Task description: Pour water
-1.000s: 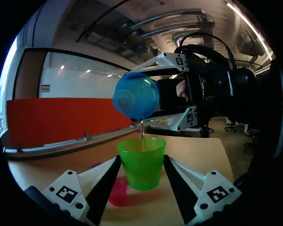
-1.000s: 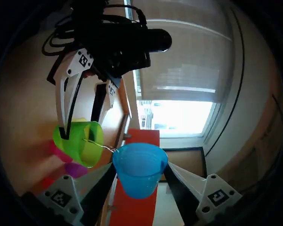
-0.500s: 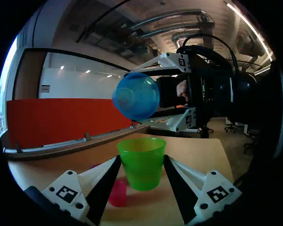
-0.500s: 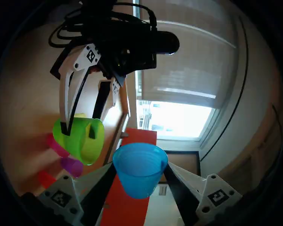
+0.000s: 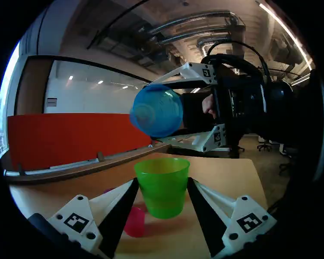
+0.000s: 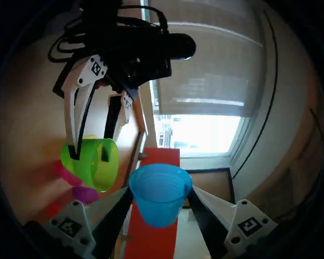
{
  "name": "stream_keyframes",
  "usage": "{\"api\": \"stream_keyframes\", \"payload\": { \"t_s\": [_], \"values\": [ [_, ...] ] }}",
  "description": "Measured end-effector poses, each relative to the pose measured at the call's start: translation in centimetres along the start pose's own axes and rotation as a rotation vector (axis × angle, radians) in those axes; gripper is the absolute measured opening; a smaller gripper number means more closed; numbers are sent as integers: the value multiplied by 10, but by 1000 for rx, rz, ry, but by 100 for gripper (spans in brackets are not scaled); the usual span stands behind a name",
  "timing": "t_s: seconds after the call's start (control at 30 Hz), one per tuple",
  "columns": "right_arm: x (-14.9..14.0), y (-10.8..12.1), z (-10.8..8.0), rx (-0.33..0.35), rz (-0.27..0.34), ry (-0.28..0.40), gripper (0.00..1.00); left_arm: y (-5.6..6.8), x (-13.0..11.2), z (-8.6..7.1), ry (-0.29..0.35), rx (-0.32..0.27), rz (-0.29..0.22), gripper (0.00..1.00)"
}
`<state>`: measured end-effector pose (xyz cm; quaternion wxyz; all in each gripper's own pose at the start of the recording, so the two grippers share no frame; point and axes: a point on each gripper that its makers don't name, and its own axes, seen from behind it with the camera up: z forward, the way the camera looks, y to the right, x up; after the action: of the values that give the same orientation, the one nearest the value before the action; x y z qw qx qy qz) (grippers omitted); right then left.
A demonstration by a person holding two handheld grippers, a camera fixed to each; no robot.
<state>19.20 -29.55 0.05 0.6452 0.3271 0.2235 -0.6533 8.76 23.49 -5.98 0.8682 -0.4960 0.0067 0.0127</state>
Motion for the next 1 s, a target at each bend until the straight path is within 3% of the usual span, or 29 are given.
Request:
{"api": "stream_keyframes", "payload": {
  "t_s": [0.27, 0.57, 0.77, 1.0],
  "values": [
    [-13, -3, -10, -36, 355, -16, 89, 0, 1, -3, 0, 5, 2, 81],
    [-23, -27, -22, -34, 746, -26, 89, -1, 1, -4, -5, 11, 4, 81],
    [-29, -41, -29, -20, 984, -24, 89, -2, 1, -5, -11, 14, 9, 81],
    [-32, -61, -34, 26, 1205, -18, 89, -3, -3, -7, -30, 18, 14, 81]
  ]
}}
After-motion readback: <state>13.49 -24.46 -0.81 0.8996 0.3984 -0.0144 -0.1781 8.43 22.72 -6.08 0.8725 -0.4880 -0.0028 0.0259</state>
